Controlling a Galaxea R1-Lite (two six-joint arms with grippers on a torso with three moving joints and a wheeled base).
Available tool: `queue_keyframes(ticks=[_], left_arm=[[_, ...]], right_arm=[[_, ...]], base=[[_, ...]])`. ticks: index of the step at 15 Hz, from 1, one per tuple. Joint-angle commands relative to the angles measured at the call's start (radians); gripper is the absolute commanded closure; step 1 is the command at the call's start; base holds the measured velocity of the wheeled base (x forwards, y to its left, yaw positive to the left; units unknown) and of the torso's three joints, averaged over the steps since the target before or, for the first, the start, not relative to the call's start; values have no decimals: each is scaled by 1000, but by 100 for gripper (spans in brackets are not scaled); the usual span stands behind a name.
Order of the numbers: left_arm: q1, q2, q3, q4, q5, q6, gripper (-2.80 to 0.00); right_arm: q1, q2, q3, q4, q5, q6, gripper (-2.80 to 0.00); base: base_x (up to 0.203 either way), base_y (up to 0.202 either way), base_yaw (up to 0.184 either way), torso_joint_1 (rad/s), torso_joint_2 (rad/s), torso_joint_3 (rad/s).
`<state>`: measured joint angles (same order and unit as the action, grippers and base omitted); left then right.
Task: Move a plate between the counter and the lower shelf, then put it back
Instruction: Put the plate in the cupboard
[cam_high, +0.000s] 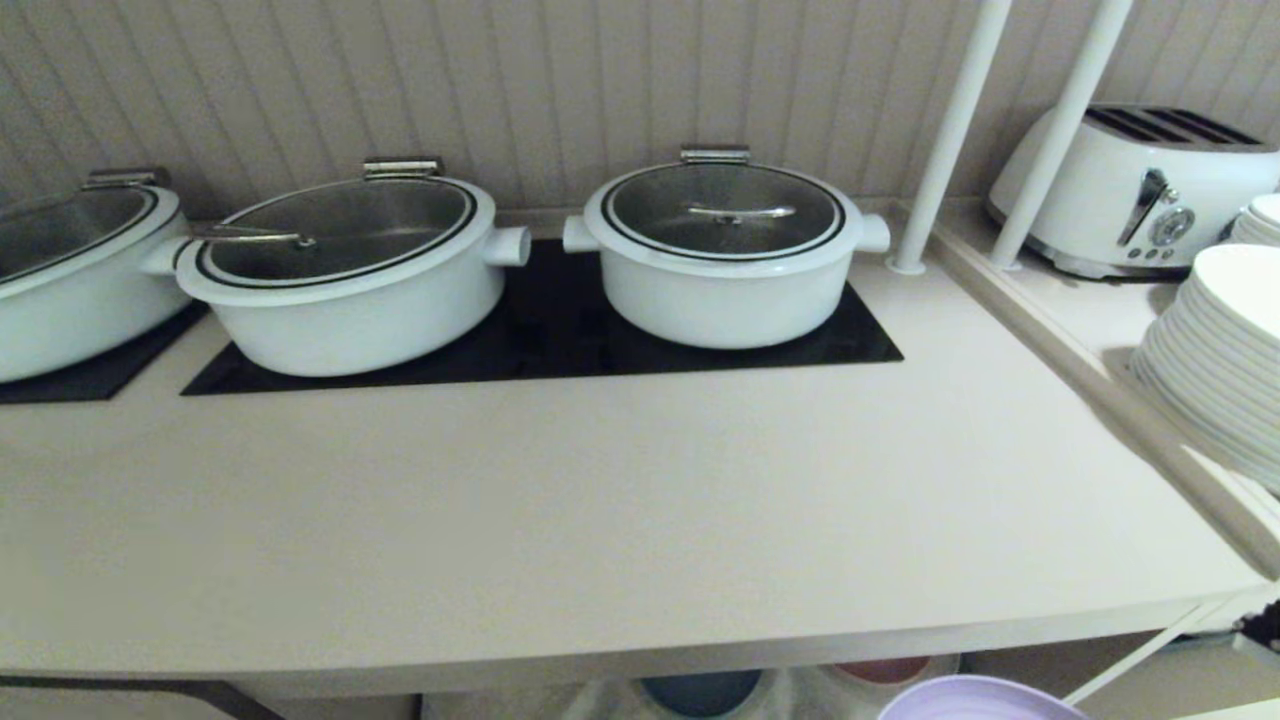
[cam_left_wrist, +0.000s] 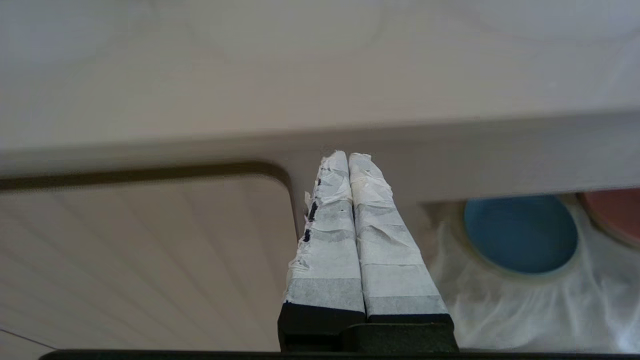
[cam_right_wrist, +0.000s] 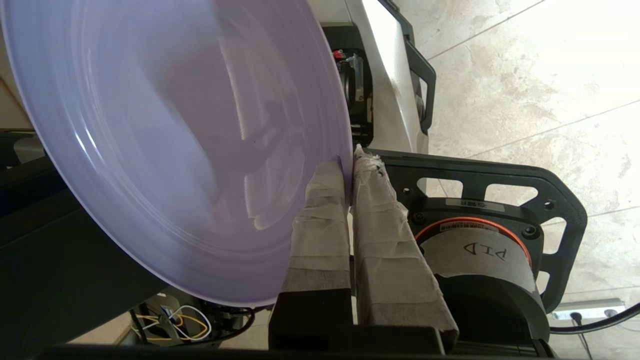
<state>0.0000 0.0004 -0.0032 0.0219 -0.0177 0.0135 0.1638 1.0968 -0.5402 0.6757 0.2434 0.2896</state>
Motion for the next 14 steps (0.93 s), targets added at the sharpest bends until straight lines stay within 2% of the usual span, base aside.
queue_keyframes(ticks=[1,14], left_arm=[[0,0,0,0,-1,0,0],[0,0,0,0,-1,0,0]], right_arm=[[0,0,-1,4,2,2,0],[2,-3,6,4,3,2,0]], base=[[0,0,0,-173,388,212],[0,0,0,-236,523,287]])
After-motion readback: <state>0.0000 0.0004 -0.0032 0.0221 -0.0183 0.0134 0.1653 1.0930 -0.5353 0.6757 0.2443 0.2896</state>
